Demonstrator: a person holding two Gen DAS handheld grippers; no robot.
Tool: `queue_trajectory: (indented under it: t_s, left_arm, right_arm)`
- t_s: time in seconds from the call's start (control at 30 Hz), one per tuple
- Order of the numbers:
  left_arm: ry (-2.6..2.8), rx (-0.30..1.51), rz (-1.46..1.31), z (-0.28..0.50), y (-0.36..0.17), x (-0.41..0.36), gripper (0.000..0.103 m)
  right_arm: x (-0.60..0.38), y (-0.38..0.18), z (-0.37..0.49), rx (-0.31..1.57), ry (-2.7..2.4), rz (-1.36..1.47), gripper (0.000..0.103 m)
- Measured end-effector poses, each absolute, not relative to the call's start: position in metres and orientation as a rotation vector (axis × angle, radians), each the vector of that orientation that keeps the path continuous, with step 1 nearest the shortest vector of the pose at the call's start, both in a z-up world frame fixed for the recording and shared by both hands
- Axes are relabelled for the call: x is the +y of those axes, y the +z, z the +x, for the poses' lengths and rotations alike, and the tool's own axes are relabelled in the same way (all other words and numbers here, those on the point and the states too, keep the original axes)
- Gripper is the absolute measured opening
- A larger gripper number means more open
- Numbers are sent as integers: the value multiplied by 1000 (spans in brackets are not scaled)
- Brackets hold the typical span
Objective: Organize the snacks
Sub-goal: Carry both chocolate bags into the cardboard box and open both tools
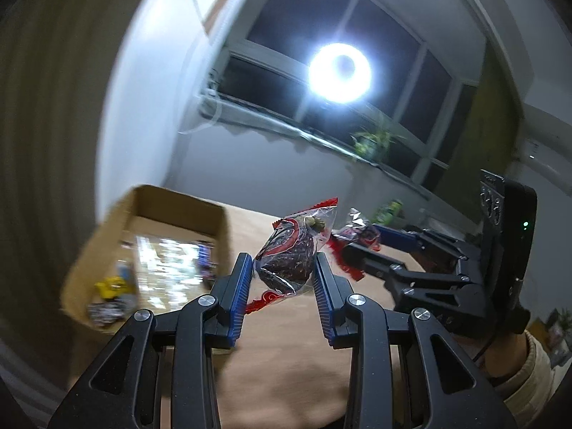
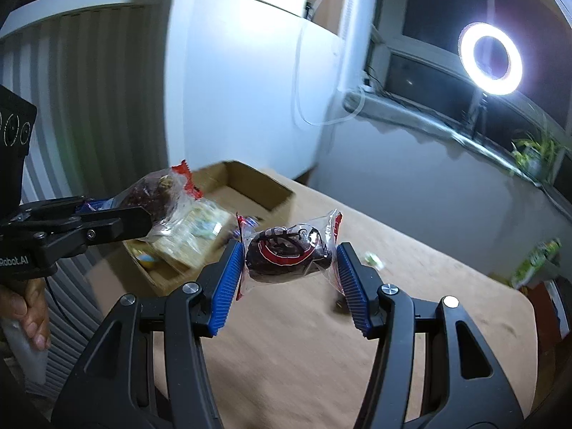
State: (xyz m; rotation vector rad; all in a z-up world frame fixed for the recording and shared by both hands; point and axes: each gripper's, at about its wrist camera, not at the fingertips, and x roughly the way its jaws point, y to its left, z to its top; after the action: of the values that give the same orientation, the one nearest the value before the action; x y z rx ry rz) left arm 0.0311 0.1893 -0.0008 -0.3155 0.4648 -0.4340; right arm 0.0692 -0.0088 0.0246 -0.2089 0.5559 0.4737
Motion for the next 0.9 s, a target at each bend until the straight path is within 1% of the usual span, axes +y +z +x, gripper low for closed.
queue_trajectory:
  t_s: [0.37,0.57,0.9]
  left_arm:
    - [-247,465,-336,31,-10,249,33]
    - [-206,493,-308,45,-18,251,33]
    - [-146,565,-194,100,-32,229,33]
  right_arm:
    - [44,27,88,518,597,-235,57]
    - [67,24,116,514,646,-236,57]
    - [92,7,184,537,684,-193,57]
